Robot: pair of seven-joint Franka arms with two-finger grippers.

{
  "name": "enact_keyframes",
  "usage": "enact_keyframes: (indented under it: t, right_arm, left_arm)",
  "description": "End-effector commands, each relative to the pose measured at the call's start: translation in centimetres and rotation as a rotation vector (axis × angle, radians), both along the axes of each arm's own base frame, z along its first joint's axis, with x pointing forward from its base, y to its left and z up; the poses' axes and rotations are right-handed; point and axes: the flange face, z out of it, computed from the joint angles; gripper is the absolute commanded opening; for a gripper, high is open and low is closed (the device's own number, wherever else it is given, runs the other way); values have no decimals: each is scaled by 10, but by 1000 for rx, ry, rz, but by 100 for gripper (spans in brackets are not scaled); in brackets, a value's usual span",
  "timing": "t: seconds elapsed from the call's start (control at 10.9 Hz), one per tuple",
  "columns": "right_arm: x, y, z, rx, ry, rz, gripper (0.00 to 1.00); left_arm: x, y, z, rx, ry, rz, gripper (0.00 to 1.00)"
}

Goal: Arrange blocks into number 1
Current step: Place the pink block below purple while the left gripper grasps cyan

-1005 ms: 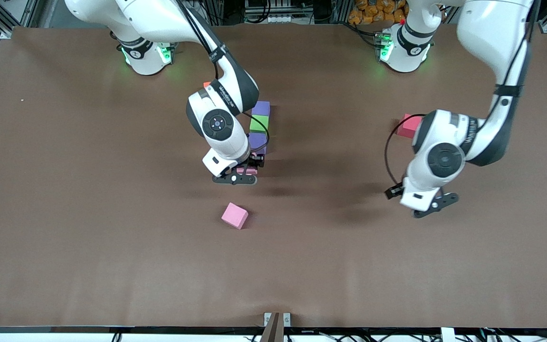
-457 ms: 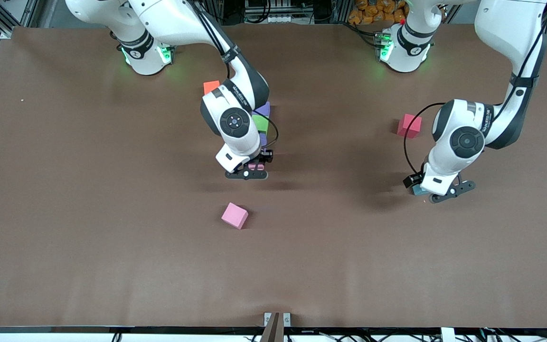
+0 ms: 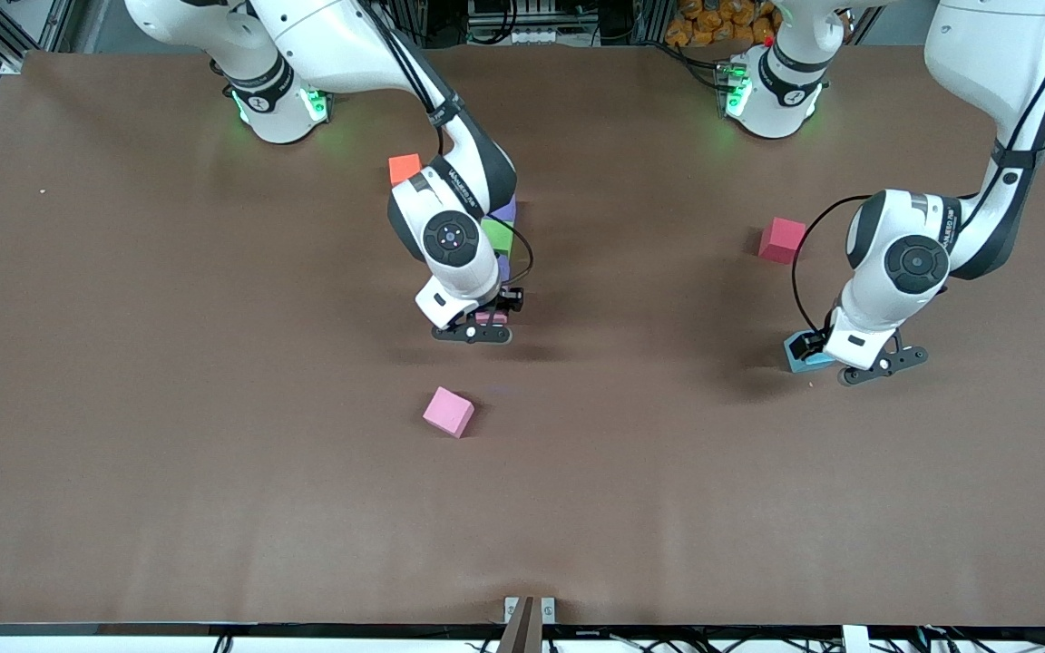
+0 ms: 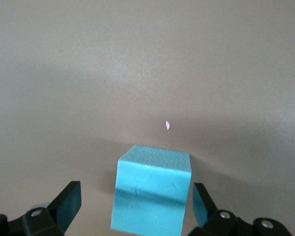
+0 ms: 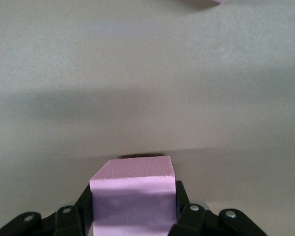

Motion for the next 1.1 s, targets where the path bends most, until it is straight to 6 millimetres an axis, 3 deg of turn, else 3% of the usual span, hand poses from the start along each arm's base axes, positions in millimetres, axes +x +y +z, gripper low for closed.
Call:
enact_keyframes:
  t: [0.0,0.09,0.18,0.27,0.46,0.55,0.73,0.91,1.01]
  right_arm:
    - [-6,5,-2,9,1,-11,67]
    - [-6,4,-3,8,2,-11,70]
    - [-8,6,-3,7,4,-8,81]
    - [-9,6,-3,7,4,-7,100]
    - [-8,7,7,14,2,-7,100]
    - [-2,2,24,30,-5,-17,100]
    - [19,-25,48,36,5,-61,100]
    - [48,-65,68,47,4,-141,100]
    - [65,-88,74,43,-5,-211,100]
  left_arm:
    - [0,-2,-4,-6,-20,-25,100]
    - [0,-3,-3,-7,-21,-24,100]
    - [0,-2,-4,-7,-20,-24,100]
    - [-1,-2,-5,-7,-16,-27,100]
    - [-6,-3,-15,-8,8,-38,100]
    - [-7,-3,-19,-8,15,-45,100]
    - [-9,-4,-27,-11,32,-56,100]
    - [-10,-4,-33,-11,47,-101,100]
    - [-9,2,-32,-12,50,-119,40]
